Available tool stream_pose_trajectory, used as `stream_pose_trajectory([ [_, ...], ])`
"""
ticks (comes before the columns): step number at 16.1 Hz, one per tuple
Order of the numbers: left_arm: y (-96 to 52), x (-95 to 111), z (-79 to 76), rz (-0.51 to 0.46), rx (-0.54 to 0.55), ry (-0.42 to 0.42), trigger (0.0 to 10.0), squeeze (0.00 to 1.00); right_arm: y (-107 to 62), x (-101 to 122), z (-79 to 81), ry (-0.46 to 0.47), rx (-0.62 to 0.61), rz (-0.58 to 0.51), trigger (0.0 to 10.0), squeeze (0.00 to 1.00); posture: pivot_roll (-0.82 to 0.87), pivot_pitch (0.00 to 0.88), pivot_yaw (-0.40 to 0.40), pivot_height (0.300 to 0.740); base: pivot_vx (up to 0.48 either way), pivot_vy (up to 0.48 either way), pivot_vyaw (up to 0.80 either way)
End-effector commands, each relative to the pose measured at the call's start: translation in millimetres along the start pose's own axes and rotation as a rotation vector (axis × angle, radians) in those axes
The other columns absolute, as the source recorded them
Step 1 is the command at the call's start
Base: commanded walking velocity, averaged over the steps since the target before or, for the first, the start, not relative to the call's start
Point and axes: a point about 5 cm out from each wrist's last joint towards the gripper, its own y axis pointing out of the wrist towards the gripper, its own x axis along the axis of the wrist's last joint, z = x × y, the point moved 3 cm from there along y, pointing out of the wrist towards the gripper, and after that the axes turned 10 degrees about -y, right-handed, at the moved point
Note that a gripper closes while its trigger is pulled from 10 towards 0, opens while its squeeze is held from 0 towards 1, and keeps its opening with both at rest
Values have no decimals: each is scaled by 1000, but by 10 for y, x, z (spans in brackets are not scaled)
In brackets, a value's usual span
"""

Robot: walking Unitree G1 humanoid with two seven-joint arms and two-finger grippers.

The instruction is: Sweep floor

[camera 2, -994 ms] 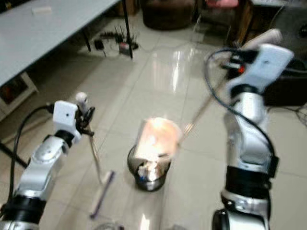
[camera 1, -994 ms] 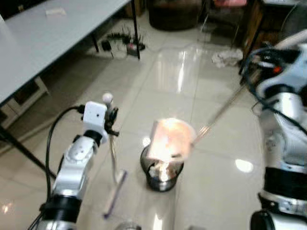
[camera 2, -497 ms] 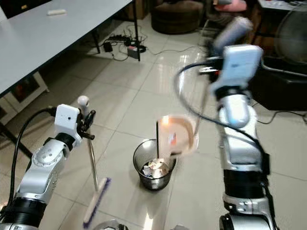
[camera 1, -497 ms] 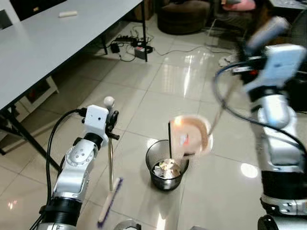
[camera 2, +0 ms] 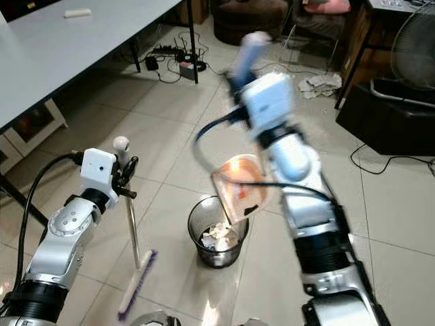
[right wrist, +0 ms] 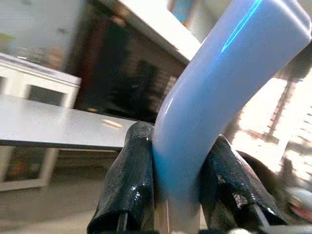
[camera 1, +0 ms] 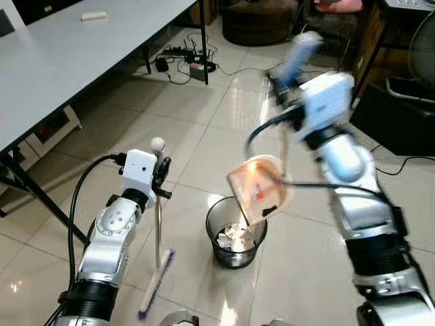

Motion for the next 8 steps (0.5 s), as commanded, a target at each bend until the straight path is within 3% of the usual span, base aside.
stream_pose_trajectory([
  [1,2,50,-8,-28,-3,27,10000,0,54,249,95,-32,38,-128,10000,0,32,31,43,740,0,0,0],
  [5,39,73,-19,-36,-4,35,10000,0,4,310,477,-58,195,-182,10000,0,31,30,44,740,0,0,0],
  [8,54,71,-31,-35,-8,35,10000,0,-56,274,666,-155,332,-188,10000,0,29,29,44,740,0,0,0],
])
